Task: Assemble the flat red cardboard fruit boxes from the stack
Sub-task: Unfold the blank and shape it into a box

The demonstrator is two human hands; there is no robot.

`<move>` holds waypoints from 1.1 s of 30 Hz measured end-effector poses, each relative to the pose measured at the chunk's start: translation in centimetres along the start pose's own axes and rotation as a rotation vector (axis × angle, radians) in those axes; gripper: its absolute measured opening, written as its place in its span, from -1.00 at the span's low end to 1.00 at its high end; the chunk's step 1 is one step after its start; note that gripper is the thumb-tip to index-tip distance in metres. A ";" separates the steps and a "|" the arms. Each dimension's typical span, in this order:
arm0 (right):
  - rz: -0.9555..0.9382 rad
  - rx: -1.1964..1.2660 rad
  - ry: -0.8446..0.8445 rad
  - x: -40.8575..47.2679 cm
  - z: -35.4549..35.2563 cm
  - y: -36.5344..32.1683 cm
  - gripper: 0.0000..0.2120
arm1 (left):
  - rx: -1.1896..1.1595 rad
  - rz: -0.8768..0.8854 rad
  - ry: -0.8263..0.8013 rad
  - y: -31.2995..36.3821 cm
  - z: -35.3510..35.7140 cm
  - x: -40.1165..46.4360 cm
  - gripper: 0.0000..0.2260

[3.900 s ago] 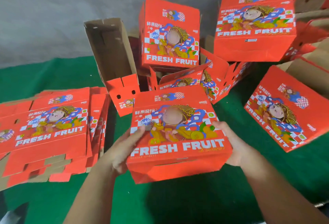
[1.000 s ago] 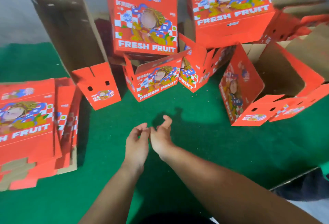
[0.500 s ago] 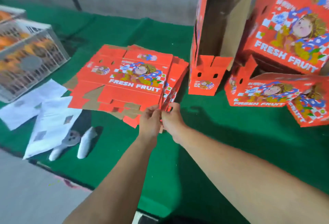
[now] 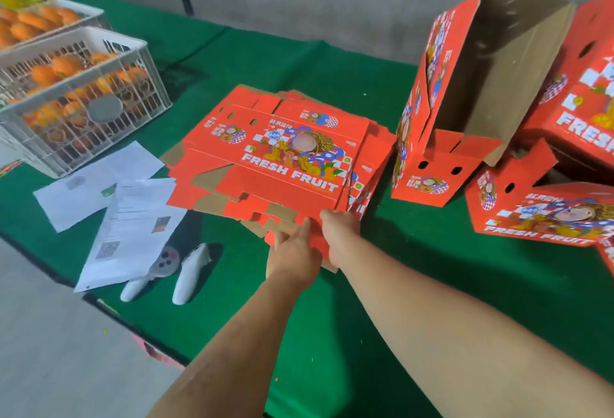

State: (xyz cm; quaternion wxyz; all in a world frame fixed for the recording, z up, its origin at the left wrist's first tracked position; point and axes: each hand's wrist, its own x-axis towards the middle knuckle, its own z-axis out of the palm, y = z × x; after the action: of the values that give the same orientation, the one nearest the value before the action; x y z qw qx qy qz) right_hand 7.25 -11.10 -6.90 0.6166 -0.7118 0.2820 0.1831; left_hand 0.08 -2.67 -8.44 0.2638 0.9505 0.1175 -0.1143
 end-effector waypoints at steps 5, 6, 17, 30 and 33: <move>0.077 0.052 0.035 0.6 1.0 -1.6 -0.72 | -0.052 0.203 0.160 0.1 0.2 0.4 -0.42; 0.043 0.074 0.049 0.8 0.9 -1.8 -0.75 | -0.116 0.259 0.183 0.2 0.2 0.1 -0.43; -0.399 0.214 -0.186 -3.4 -15.0 -3.6 -0.71 | -1.471 -0.658 0.599 -3.7 -1.6 -1.5 -0.26; -0.525 -0.126 0.020 -9.2 -30.5 9.5 -0.74 | -1.205 -0.662 0.425 1.0 4.8 -5.8 -0.25; -0.467 -0.080 0.163 -9.2 -34.4 11.0 -0.76 | -1.080 -0.673 0.277 1.2 5.9 -5.9 -0.52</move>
State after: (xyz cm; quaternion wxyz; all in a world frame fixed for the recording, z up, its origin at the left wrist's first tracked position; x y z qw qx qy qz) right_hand -9.78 -44.11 -3.87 0.5886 -0.7941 0.1510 -0.0114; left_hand -6.06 -7.78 -11.15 0.6366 0.6014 0.4827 0.0079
